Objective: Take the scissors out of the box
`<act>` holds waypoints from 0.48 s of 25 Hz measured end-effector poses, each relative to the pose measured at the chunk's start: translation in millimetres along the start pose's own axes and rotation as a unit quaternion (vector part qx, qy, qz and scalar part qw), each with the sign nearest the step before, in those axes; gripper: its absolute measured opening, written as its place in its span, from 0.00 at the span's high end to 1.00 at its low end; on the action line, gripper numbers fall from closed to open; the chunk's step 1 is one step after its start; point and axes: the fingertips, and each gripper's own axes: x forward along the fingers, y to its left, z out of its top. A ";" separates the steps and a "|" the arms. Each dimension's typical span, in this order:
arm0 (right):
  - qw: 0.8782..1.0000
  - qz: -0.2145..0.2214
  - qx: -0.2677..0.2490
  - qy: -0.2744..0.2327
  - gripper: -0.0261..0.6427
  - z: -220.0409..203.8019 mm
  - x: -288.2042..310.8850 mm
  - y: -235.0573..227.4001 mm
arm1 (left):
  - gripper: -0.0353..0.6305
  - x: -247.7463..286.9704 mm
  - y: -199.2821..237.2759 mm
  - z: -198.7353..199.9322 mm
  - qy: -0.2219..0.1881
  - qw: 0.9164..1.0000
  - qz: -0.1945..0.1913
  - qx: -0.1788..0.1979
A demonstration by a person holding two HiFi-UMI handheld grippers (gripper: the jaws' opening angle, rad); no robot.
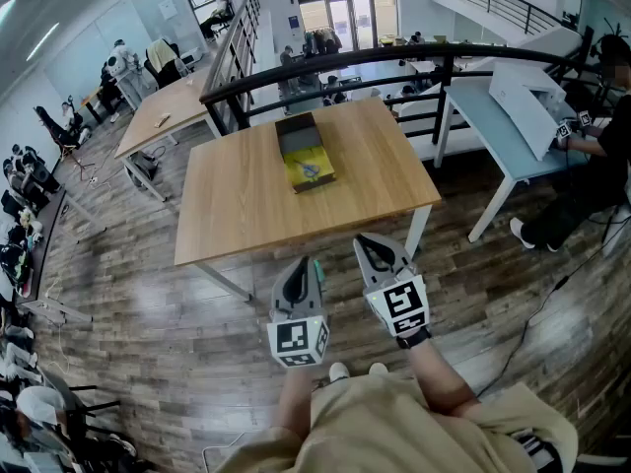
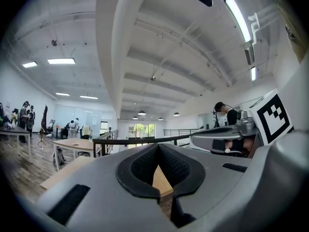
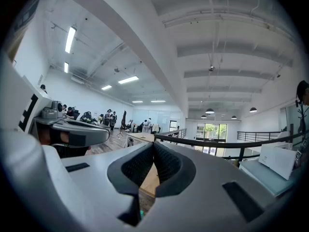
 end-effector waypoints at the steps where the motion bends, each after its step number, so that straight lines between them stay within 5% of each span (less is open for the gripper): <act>1: 1.000 0.002 -0.001 -0.001 0.94 2.0 -3.2 -1.5 | 0.93 0.0 -3.2 2.0 0.000 1.000 0.001 -0.001; 12: 0.999 -0.010 0.038 -0.017 0.94 -10.6 -31.4 -27.6 | 0.93 -9.9 -28.2 2.8 -0.008 1.000 0.015 0.007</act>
